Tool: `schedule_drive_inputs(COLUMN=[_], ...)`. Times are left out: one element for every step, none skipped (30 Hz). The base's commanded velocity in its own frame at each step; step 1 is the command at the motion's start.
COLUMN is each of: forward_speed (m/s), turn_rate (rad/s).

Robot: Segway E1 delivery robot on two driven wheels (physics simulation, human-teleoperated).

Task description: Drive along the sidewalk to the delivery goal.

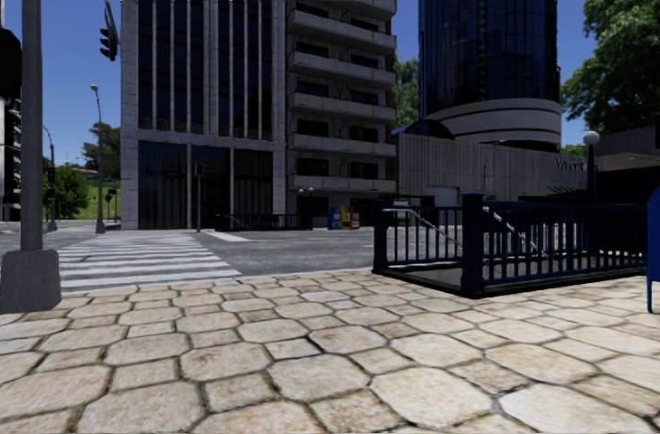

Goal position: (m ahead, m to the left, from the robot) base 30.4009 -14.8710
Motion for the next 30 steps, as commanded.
schedule_drive_inputs(forward_speed=[2.00, 2.00, 2.00, 2.00, 2.00, 2.00, 2.00, 2.00, 2.00, 2.00, 2.00, 2.00, 2.00, 2.00, 2.00, 2.00, 2.00, 2.00, 2.00, 2.00, 2.00, 2.00, 2.00, 2.00, 2.00, 2.00, 2.00, 2.00, 2.00, 2.00], turn_rate=[0.62, 0.62, 0.62, 0.62, 0.62, 0.62, 0.62, 0.62, 0.62, 0.62, 0.62, 0.62, 0.62, 0.62, 0.62, 0.62, 0.62, 0.62, 0.62, 0.62, 0.62, 0.62, 0.62, 0.53, 0.53, 0.31, 0.00, 0.00, 0.00, 0.00])
